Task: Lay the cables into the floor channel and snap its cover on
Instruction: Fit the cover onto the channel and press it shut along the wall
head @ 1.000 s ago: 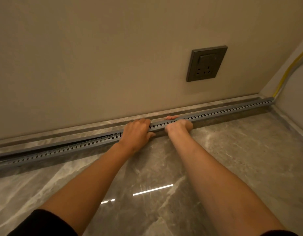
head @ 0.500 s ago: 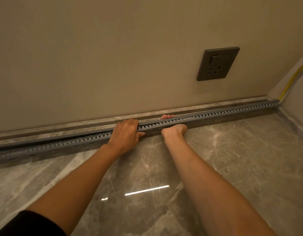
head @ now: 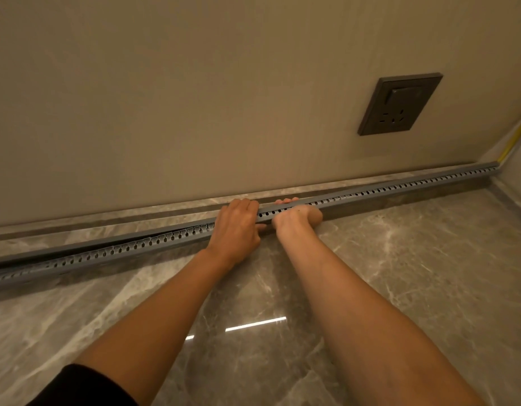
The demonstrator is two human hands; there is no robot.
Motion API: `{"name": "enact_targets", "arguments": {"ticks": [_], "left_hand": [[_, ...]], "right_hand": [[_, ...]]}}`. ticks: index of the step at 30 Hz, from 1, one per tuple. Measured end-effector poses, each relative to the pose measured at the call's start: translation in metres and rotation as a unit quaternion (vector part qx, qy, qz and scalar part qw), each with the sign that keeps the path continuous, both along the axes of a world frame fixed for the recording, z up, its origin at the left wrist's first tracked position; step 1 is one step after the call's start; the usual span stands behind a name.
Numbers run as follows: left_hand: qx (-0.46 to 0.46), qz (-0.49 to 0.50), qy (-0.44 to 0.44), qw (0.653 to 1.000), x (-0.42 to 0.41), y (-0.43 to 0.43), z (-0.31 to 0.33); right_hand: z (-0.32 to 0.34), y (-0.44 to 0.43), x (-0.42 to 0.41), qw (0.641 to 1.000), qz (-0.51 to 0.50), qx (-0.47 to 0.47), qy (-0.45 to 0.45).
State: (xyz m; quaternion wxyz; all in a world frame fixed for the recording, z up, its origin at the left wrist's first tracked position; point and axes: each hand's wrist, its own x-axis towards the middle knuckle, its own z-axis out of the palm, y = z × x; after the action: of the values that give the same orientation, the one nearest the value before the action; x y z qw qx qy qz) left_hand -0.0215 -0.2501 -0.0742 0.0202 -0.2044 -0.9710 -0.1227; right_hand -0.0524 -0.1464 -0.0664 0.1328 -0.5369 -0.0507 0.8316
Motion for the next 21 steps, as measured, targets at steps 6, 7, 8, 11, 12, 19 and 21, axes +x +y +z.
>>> {"name": "enact_targets", "arguments": {"ticks": [6, 7, 8, 11, 12, 19, 21], "left_hand": [[0.003, -0.016, 0.004, 1.0, 0.0, -0.003, -0.001], [-0.006, -0.021, -0.001, 1.0, 0.0, -0.006, 0.0], [-0.019, -0.026, -0.006, 0.999, -0.001, -0.011, 0.0], [-0.055, -0.012, -0.02, 0.998, -0.002, -0.039, 0.007], [-0.063, -0.002, -0.025, 0.998, -0.002, -0.047, 0.007], [-0.066, 0.039, -0.053, 0.996, 0.006, -0.077, 0.013], [-0.061, 0.039, -0.051, 0.996, 0.006, -0.077, 0.012]], "right_hand": [[0.0, 0.003, -0.001, 1.0, 0.008, -0.001, 0.028], [0.0, 0.002, 0.0, 0.999, 0.008, -0.002, 0.041], [-0.001, 0.003, 0.0, 0.999, 0.009, -0.001, 0.045], [-0.002, 0.005, 0.002, 0.998, -0.004, -0.013, 0.058], [-0.005, 0.008, 0.002, 0.998, -0.016, -0.012, 0.064], [-0.002, -0.019, 0.014, 0.992, 0.001, 0.001, 0.127], [-0.005, -0.036, 0.018, 0.992, 0.026, 0.001, 0.126]]}}
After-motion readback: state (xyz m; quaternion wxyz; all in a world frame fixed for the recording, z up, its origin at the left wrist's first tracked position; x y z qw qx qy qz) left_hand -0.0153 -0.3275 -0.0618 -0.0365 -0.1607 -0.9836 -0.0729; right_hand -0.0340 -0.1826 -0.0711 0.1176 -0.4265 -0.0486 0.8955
